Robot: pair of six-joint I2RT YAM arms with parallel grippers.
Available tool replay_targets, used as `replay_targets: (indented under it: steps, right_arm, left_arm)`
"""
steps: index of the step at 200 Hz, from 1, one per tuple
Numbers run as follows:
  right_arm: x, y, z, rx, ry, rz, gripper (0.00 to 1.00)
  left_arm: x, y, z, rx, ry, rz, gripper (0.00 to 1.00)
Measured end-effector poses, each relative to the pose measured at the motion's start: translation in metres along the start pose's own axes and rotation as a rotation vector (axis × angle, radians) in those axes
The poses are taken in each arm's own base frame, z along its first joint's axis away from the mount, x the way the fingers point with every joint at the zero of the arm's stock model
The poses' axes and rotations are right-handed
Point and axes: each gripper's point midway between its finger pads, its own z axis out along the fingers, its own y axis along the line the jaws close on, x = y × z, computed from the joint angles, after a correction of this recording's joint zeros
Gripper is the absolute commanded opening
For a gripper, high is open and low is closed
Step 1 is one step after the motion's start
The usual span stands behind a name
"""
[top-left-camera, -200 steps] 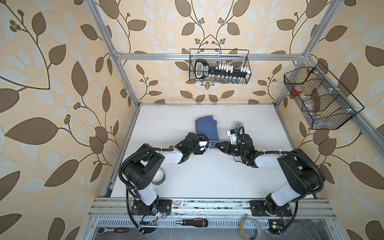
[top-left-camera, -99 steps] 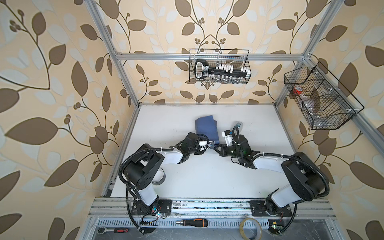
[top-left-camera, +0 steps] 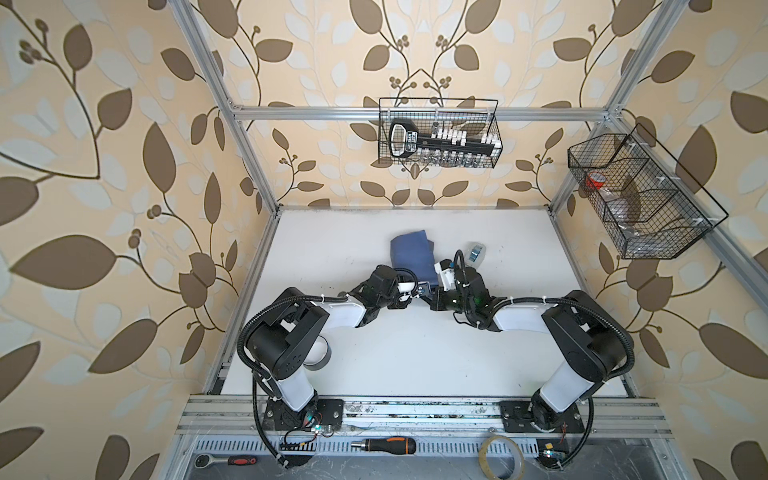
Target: Wrap the gift box in paper
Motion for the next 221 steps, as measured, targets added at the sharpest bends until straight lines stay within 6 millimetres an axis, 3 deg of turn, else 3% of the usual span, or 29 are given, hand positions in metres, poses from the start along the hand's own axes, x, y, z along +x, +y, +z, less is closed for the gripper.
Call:
replay_targets:
  steps: [95,221]
  right_arm:
    - [0.002,-0.021,0.008,0.041,0.001,-0.006,0.05]
    - [-0.011,-0.003,0.002,-0.01,-0.019,-0.017,0.07]
  left_arm:
    - [0.0,0.0,0.0,0.001,0.001,0.0,0.45]
    - [0.0,0.0,0.0,0.004,0.003,-0.001,0.44]
